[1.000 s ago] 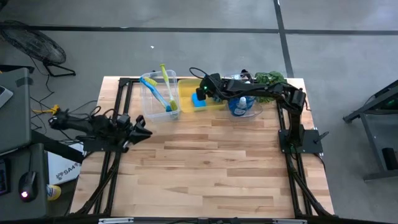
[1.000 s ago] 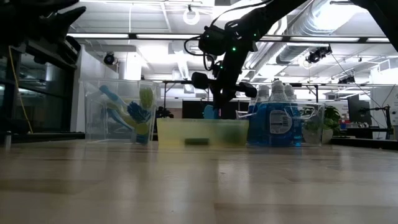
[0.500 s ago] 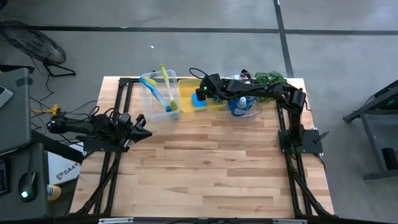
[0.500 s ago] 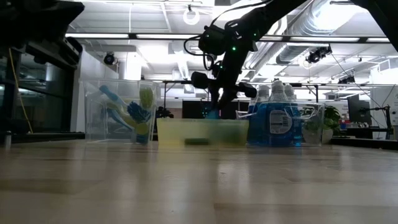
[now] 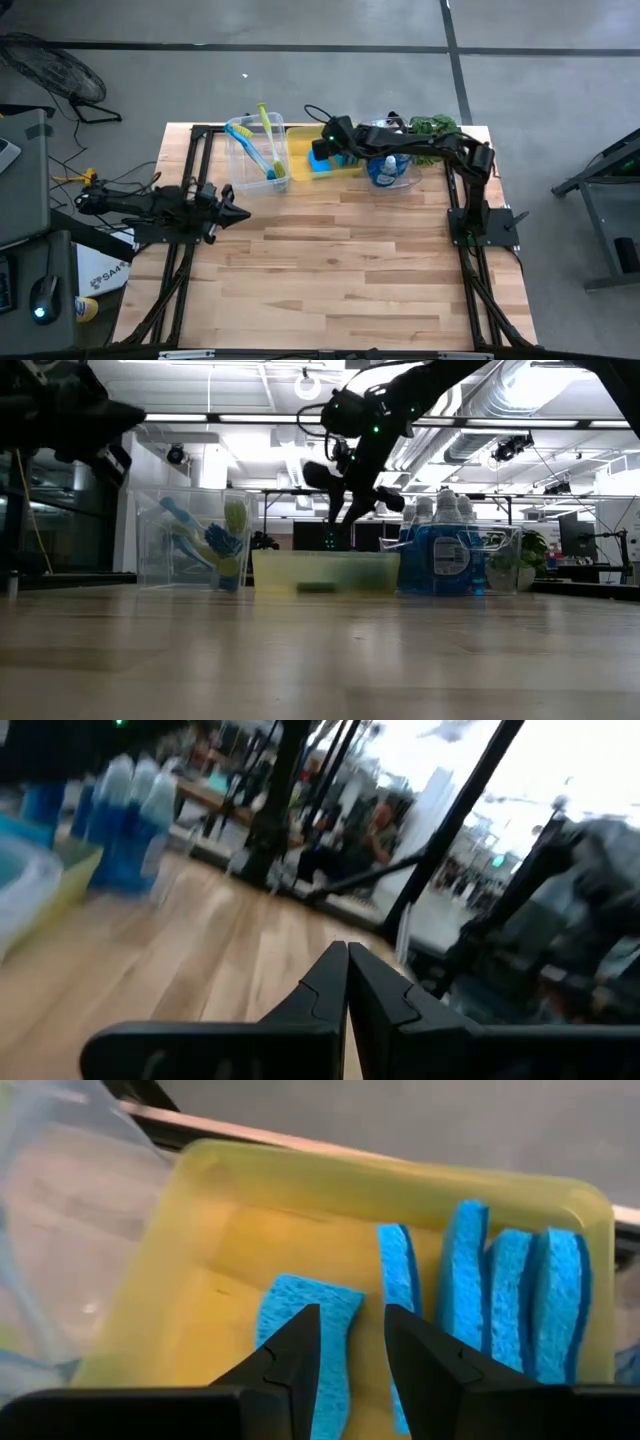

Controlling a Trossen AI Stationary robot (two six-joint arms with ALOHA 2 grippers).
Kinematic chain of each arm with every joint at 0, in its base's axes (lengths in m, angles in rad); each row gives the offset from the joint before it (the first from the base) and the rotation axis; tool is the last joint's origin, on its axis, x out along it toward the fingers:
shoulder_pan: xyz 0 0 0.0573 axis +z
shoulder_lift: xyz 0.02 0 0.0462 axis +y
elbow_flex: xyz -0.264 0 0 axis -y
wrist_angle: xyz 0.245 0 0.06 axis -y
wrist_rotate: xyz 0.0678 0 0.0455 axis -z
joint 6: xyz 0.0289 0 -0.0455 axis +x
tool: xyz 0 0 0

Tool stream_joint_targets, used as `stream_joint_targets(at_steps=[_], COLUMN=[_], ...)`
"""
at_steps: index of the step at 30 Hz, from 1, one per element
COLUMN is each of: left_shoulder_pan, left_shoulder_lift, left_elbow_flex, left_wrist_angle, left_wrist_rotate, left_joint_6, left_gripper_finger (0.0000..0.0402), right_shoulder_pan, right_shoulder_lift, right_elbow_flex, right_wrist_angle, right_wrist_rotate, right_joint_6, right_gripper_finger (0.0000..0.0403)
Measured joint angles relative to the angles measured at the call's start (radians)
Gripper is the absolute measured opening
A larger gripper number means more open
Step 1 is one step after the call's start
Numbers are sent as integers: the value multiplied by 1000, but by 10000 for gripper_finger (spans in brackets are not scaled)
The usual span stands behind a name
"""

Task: Pick & Place Kitchen Sink Supplies
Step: Return to Home Position

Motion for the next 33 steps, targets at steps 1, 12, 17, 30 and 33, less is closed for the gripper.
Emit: stream_joint_targets(at_steps=[1,12,17,30,33], left_shoulder_pan=[0,0,0,0,0], left_shoulder_lift=[0,3,10,22,22], left_elbow_flex=[0,0,0,0,0], left_wrist_angle=[-22,-69,-67,-54,-55], left_wrist_rotate=[-3,-29,-62,-111,-113], left_joint_6=[0,68,123,143,142], left_gripper_finger=[8,3,3,2,2], right_shoulder_pan=[0,12,56,325,366], right_shoulder_lift=[-7,-114,-195,-383,-383], right_elbow_flex=[0,0,0,0,0], right_wrist_angle=[5,13,0,-74,-77], right_wrist_rotate=[-1,-90,-141,-210,-176], right_joint_6=[-4,-106,-257,-509,-489], right_gripper_finger=[108,108,108,108,108])
